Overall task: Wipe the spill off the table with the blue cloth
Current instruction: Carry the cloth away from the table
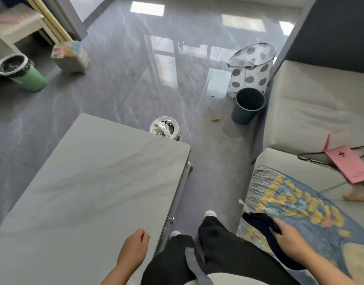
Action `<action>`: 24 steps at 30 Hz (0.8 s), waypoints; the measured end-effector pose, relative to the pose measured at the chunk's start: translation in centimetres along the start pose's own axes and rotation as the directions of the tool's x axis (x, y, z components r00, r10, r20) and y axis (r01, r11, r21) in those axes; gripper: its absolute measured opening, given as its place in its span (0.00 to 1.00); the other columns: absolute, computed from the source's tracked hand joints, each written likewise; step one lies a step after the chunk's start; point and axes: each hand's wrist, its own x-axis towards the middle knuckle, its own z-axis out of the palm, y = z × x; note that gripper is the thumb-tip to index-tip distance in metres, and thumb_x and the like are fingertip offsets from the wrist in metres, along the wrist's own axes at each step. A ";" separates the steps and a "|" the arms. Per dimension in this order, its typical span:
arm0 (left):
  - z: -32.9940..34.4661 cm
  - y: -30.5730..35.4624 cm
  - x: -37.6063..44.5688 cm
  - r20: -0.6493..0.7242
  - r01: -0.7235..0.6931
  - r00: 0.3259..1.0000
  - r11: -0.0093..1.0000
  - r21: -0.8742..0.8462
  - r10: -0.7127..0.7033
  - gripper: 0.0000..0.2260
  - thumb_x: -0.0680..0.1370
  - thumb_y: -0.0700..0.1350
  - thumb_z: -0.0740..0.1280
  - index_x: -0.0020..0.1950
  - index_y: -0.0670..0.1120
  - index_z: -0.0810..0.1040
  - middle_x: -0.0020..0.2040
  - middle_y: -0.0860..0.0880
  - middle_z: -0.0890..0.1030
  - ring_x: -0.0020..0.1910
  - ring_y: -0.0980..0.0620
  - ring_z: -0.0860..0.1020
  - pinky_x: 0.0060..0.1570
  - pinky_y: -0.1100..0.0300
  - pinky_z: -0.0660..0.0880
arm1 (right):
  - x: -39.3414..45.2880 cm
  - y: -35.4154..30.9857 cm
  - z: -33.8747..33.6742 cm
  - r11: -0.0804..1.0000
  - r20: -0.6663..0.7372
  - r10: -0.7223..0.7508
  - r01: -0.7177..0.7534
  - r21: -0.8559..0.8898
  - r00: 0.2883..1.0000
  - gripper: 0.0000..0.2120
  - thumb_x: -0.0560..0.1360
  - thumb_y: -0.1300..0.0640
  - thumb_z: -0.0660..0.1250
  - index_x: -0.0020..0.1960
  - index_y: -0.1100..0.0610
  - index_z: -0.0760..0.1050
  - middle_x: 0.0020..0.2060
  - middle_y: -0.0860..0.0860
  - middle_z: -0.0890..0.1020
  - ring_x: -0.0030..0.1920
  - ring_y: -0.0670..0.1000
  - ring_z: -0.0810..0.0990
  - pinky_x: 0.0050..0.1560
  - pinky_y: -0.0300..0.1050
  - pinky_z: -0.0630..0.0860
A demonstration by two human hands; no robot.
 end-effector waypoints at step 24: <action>-2.9 13.1 8.8 0.084 -0.082 0.994 0.993 0.088 0.075 0.11 0.78 0.43 0.58 0.39 0.43 0.75 0.37 0.46 0.80 0.39 0.47 0.76 0.42 0.55 0.72 | 4.2 0.6 -7.3 0.970 -0.045 0.192 -0.183 0.158 0.980 0.12 0.80 0.60 0.59 0.63 0.58 0.72 0.54 0.56 0.81 0.47 0.54 0.76 0.43 0.44 0.69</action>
